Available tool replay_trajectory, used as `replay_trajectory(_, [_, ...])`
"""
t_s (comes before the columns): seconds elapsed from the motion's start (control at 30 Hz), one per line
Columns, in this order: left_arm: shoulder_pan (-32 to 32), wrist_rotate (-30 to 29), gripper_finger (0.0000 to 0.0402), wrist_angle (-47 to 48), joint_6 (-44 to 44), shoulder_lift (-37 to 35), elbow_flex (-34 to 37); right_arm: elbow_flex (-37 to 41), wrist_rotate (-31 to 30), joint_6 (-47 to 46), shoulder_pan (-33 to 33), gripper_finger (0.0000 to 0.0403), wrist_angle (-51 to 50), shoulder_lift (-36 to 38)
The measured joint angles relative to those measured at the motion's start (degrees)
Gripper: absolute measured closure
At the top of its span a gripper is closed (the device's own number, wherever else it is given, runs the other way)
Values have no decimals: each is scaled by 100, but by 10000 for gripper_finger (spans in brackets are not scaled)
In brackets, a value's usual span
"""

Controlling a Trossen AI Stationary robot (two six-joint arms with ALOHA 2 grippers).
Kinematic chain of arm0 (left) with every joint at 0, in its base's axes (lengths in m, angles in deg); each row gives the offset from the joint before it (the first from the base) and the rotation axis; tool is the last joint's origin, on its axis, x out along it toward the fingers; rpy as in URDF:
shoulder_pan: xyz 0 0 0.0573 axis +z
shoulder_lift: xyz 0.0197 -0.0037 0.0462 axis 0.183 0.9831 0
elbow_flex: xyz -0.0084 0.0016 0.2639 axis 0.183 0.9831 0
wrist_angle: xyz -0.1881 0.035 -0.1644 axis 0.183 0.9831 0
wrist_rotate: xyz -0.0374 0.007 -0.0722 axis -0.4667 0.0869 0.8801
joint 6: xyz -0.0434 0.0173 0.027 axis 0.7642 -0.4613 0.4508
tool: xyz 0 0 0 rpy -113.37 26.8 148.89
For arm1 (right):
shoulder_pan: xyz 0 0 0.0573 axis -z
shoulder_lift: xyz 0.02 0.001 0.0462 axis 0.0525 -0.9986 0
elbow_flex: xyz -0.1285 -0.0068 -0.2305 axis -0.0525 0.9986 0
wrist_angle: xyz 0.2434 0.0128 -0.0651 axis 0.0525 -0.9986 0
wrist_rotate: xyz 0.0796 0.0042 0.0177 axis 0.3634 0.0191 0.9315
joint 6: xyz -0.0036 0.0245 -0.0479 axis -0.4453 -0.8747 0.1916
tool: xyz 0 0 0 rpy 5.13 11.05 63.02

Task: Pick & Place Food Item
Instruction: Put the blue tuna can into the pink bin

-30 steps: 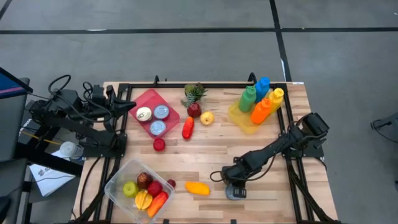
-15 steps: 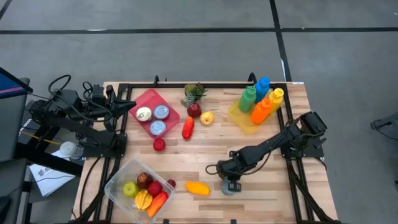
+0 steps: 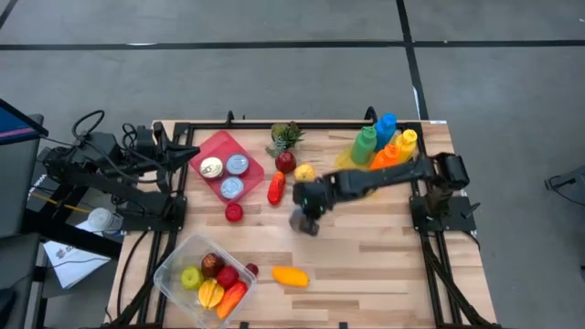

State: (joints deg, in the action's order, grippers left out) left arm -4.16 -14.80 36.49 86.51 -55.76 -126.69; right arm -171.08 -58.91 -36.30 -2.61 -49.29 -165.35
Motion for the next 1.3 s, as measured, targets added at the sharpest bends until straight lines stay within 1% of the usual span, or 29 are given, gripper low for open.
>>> replay_trajectory(0.27, [0,0,400,7,-389,-2,0,-835,209,271,1176,402,85,-20])
replay_trajectory(0.33, [-2,2,400,36,-386,-2,0,-1027,220,218,1385,402,-48,-133])
replay_trajectory(0.37, [0,2,400,98,-361,-2,0,-1082,176,175,1443,402,-277,-175])
replay_trajectory(0.4, [0,0,400,186,-281,5,2,-1118,166,172,1474,402,-457,-194])
replay_trajectory(0.5, [11,-46,400,310,-31,52,177,-1183,170,216,1423,402,-544,-157])
replay_trajectory(0.57, [11,-207,400,303,236,131,392,-1180,153,334,1309,402,-754,-105])
replay_trajectory(0.7, [16,-245,399,143,556,462,958,-1180,-253,573,1037,402,-1149,39])
replay_trajectory(0.73, [16,-150,396,17,608,574,1105,-1180,-272,647,980,399,-1242,66])
replay_trajectory(0.8, [16,195,383,-330,651,854,1388,-1176,-278,864,871,382,-1361,76])
replay_trajectory(0.83, [16,368,374,-547,655,998,1510,-1135,-282,998,815,368,-1348,76])
replay_trajectory(0.9, [9,660,351,-1012,657,1289,1680,-955,-278,1367,709,330,-1143,52])
replay_trajectory(0.97, [9,887,324,-1337,668,1529,1793,-727,-269,1873,618,282,-807,8])
replay_trajectory(1.07, [9,957,281,-1595,675,1863,1819,-255,-248,2498,545,207,192,13])
replay_trajectory(1.13, [9,942,254,-1766,715,1985,1823,80,-252,2803,562,168,791,19])
replay_trajectory(1.2, [15,917,230,-1838,803,2038,1823,323,-261,3143,589,149,1155,11])
replay_trajectory(1.3, [51,887,204,-1962,1083,2034,1823,668,-271,3593,624,150,1649,20])
